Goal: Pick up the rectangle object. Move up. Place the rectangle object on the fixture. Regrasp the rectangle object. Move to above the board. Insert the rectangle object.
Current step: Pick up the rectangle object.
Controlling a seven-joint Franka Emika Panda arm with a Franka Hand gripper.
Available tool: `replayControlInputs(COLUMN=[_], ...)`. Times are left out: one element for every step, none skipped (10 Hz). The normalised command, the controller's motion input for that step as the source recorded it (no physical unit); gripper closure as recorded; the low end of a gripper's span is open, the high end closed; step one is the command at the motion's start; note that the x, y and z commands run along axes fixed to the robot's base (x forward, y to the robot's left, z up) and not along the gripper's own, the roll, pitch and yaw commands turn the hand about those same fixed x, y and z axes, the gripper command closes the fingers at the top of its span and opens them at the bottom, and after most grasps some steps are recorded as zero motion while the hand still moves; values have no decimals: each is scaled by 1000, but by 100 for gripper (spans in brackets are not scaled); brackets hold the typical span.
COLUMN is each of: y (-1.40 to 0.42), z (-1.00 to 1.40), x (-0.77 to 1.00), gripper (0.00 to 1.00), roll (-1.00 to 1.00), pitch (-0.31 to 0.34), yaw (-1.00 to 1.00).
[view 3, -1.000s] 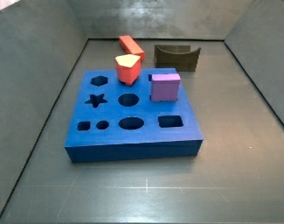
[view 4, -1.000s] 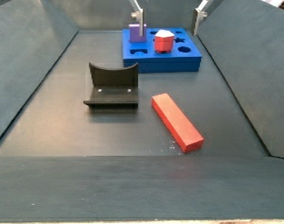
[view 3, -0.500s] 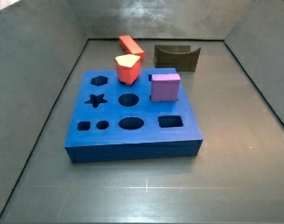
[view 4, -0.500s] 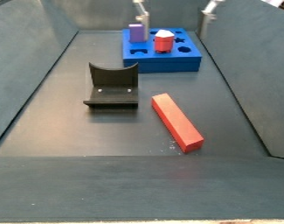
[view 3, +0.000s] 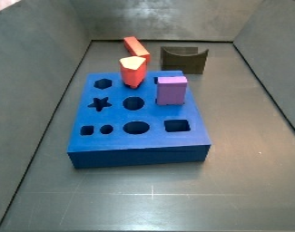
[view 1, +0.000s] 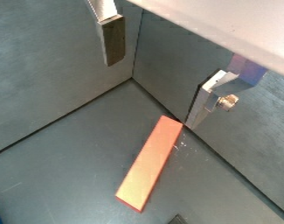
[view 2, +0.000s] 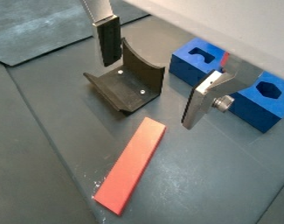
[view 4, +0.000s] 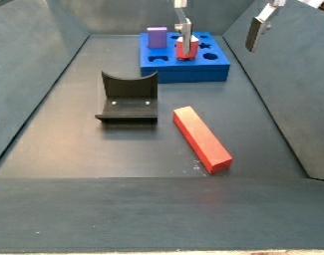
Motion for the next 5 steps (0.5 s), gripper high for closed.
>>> replayControlInputs(y=[366, 189, 46, 0, 0], z=[-326, -437, -426, -369, -403], x=[-94, 0, 0, 0, 29], gripper=[0, 0, 0, 0, 0], roll=[-111, -171, -100, 0, 0], pitch=[-171, -239, -173, -103, -63], yaw=[643, 823, 977, 863, 754])
